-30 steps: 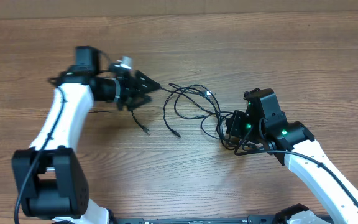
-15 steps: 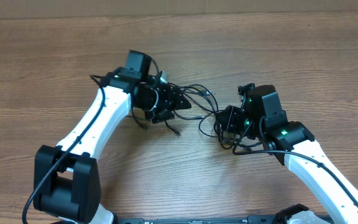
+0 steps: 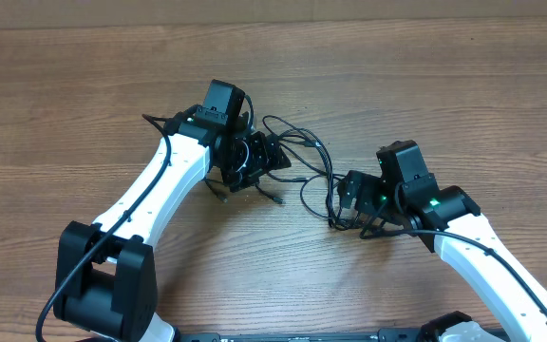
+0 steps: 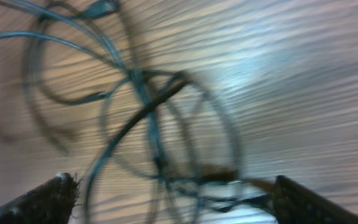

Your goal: Untangle cables

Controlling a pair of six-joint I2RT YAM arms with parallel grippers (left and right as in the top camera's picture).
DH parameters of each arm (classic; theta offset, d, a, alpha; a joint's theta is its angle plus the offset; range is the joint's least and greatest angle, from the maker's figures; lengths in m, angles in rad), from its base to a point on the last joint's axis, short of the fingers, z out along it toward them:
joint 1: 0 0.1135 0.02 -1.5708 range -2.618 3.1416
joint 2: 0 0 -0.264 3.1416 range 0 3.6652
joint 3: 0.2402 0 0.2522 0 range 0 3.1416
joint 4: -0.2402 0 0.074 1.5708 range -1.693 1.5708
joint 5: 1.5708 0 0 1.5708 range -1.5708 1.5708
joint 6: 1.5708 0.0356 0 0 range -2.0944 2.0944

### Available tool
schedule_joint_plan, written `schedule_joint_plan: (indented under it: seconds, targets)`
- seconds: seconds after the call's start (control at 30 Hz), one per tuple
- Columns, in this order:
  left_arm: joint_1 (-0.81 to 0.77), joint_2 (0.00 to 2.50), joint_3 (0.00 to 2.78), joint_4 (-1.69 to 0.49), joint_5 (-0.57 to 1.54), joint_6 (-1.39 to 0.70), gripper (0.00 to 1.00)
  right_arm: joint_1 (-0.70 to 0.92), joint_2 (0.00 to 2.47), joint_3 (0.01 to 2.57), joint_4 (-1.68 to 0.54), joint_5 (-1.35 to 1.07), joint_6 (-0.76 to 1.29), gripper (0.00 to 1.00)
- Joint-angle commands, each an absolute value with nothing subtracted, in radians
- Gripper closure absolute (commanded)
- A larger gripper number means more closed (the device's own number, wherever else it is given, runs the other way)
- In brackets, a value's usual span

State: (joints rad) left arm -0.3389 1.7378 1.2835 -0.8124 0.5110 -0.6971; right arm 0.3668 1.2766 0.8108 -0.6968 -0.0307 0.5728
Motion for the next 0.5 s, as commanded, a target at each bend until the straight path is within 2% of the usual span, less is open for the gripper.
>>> schedule_joint_plan:
  seconds: [0.0,0.17,0.33,0.37,0.4,0.43,0.47]
  targets:
    - [-0.344,1.746,1.285,-0.810,0.467,-0.705,0.20,0.363,1.308,0.805,-0.691,0.123,0.568,0.00]
    - [-0.344,1.746,1.285,-0.810,0.467,-0.704,0.20,0.363,1.424,0.796,-0.661,0.103,0.568,0.00]
    - [-0.344,1.746,1.284,-0.812,0.469,-0.704,0.19,0.363,1.536,0.796,-0.554,-0.047,0.487,0.03]
    - [-0.344,1.746,1.285,-0.812,0.469,-0.704,0.19,0.363,1.555,0.796,-0.536,-0.066,0.485,0.12]
    - [-0.344,1.746,1.285,-0.812,0.469,-0.704,0.19,0.363,1.567,0.796,-0.526,-0.078,0.485,0.30]
    - [-0.344,1.746,1.285,-0.812,0.469,-0.704,0.20,0.363,1.576,0.796,-0.521,-0.086,0.486,0.56]
    - [-0.344,1.746,1.285,-0.812,0.472,-0.704,0.19,0.363,1.578,0.796,-0.520,-0.094,0.494,0.77]
